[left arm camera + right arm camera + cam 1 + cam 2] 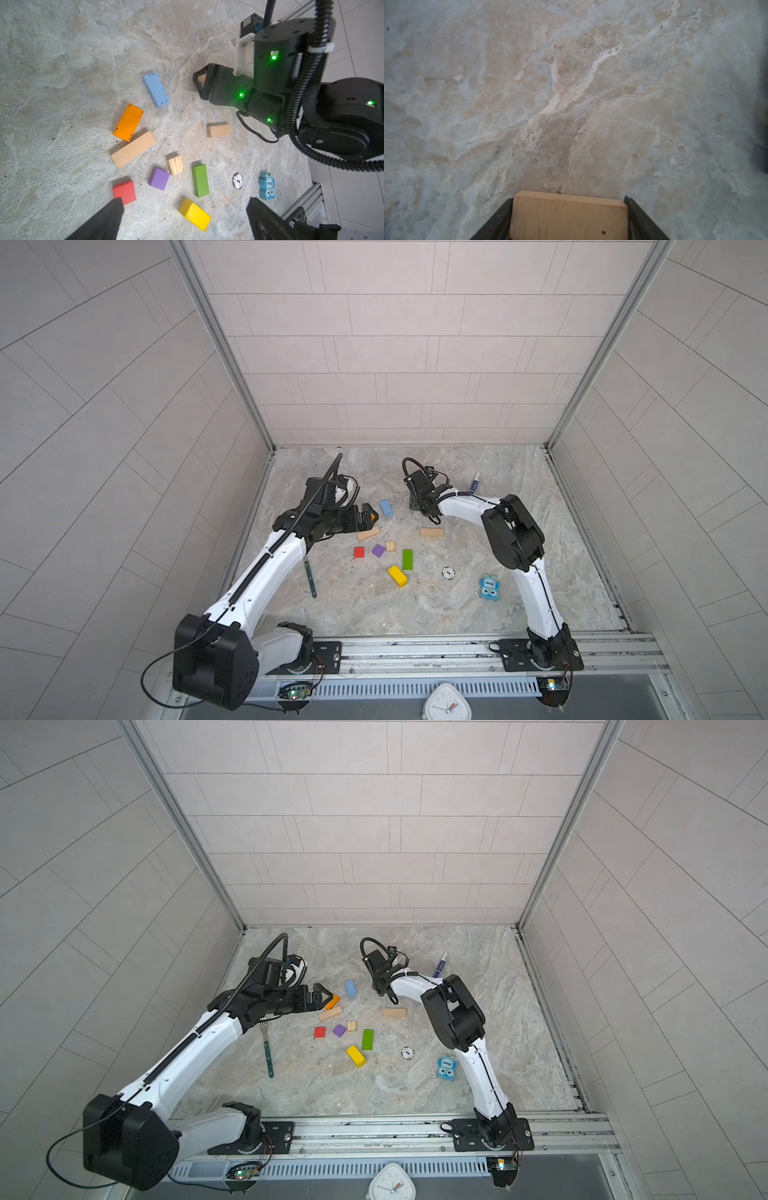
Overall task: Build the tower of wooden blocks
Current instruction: 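Lower the held block onto the other plain wooden block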
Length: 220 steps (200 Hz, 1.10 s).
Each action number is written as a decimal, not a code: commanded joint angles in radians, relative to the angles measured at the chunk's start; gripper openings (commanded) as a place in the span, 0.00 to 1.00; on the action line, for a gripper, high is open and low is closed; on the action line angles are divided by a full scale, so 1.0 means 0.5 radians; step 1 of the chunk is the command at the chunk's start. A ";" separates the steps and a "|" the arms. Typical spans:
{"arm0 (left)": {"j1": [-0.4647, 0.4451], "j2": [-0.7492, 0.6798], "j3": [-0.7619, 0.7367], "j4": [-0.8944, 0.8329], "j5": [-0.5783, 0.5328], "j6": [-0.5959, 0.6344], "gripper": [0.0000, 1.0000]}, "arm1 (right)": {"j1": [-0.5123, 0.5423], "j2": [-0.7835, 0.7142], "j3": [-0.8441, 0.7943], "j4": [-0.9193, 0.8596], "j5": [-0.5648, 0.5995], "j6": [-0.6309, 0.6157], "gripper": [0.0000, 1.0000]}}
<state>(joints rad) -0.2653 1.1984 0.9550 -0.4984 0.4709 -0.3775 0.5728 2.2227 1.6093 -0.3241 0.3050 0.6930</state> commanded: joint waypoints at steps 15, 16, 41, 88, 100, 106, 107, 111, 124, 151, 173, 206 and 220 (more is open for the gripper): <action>-0.007 -0.032 -0.009 0.016 0.015 -0.004 0.99 | -0.013 -0.193 -0.144 -0.146 -0.084 -0.068 0.64; -0.008 -0.031 -0.010 0.015 0.014 -0.004 0.99 | -0.012 -0.196 -0.147 -0.148 -0.088 -0.069 0.64; -0.006 -0.029 -0.009 0.013 0.009 -0.005 0.99 | -0.010 -0.278 -0.219 -0.216 -0.187 -0.049 0.64; -0.006 -0.027 -0.008 0.010 0.012 -0.005 0.99 | 0.007 -0.448 -0.458 -0.143 -0.260 -0.018 0.65; -0.007 -0.025 -0.006 0.009 0.009 -0.006 0.99 | 0.014 -0.468 -0.486 -0.146 -0.273 -0.011 0.65; -0.005 -0.027 -0.006 0.010 0.009 -0.005 0.99 | 0.020 -0.471 -0.490 -0.151 -0.283 -0.009 0.65; -0.006 -0.028 -0.007 0.009 0.009 -0.005 0.99 | 0.020 -0.472 -0.491 -0.152 -0.285 -0.009 0.65; -0.007 -0.025 -0.007 0.009 0.009 -0.006 0.99 | 0.020 -0.472 -0.493 -0.157 -0.288 -0.006 0.65; -0.006 -0.023 -0.006 0.011 0.012 -0.004 0.99 | 0.035 -0.468 -0.499 -0.158 -0.280 -0.004 0.65; -0.007 -0.017 -0.008 0.010 0.014 -0.005 0.99 | 0.052 -0.445 -0.503 -0.148 -0.291 0.016 0.66; -0.006 -0.016 -0.009 0.011 0.012 -0.006 0.99 | 0.066 -0.433 -0.500 -0.146 -0.290 0.028 0.67; -0.009 -0.018 -0.008 0.012 0.015 -0.006 0.99 | 0.080 -0.440 -0.514 -0.162 -0.282 0.044 0.69; -0.008 -0.016 -0.008 0.013 0.018 -0.007 0.99 | 0.079 -0.439 -0.519 -0.167 -0.272 0.046 0.71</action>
<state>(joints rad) -0.2653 1.1984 0.9550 -0.4984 0.4713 -0.3775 0.6079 2.0209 1.3663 -0.3866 0.1543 0.6930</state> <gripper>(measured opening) 0.995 0.746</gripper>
